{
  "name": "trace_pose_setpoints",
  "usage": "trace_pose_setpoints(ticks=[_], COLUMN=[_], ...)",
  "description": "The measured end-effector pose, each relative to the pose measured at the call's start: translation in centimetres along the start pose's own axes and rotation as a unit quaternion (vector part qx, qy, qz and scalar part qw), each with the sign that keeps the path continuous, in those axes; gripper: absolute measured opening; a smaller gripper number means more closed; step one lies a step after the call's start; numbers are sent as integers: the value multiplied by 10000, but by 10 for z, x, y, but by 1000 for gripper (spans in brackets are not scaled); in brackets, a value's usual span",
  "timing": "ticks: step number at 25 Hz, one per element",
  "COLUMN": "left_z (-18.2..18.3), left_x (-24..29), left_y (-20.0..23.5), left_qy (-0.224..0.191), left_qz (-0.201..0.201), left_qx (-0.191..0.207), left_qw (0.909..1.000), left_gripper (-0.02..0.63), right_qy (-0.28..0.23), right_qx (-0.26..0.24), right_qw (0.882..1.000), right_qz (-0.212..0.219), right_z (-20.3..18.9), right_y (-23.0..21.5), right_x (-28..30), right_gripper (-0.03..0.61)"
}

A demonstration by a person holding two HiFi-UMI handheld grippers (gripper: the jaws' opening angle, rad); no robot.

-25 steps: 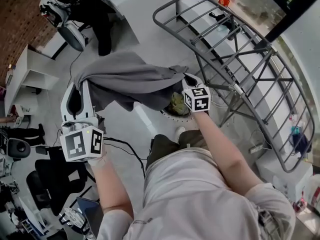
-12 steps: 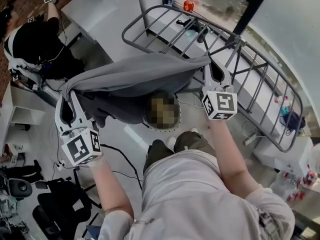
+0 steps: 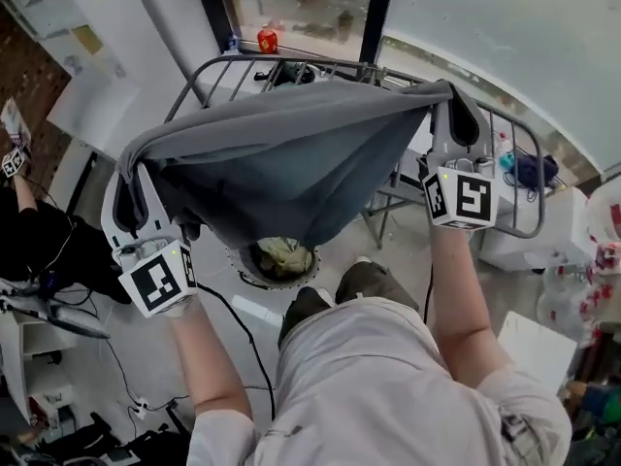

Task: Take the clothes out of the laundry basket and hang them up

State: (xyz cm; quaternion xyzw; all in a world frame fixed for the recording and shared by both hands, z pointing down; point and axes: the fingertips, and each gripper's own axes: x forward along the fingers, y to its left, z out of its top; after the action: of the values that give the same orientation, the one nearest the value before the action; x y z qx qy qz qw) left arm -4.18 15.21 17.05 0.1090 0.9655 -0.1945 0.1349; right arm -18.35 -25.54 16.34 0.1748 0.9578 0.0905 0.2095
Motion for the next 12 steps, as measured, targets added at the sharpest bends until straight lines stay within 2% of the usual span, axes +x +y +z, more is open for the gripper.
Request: trace_pose_setpoints(ticks=[3, 6, 12], left_z=[31, 58, 86], left_x=[46, 100, 194], left_y=[-38, -84, -191], left_qy=[-426, -778, -1011], left_qz=[-452, -943, -1649], left_qx=[-18, -125, -299], left_qw=[9981, 9924, 9807], left_gripper=[61, 61, 61], right_qy=[-144, -187, 140], right_qx=[-330, -733, -943], right_qw=[9979, 9912, 9802], right_qz=[-544, -1087, -1737], right_z=[28, 45, 21], right_y=[-62, -123, -238], right_x=[10, 14, 36], right_gripper=[11, 11, 11])
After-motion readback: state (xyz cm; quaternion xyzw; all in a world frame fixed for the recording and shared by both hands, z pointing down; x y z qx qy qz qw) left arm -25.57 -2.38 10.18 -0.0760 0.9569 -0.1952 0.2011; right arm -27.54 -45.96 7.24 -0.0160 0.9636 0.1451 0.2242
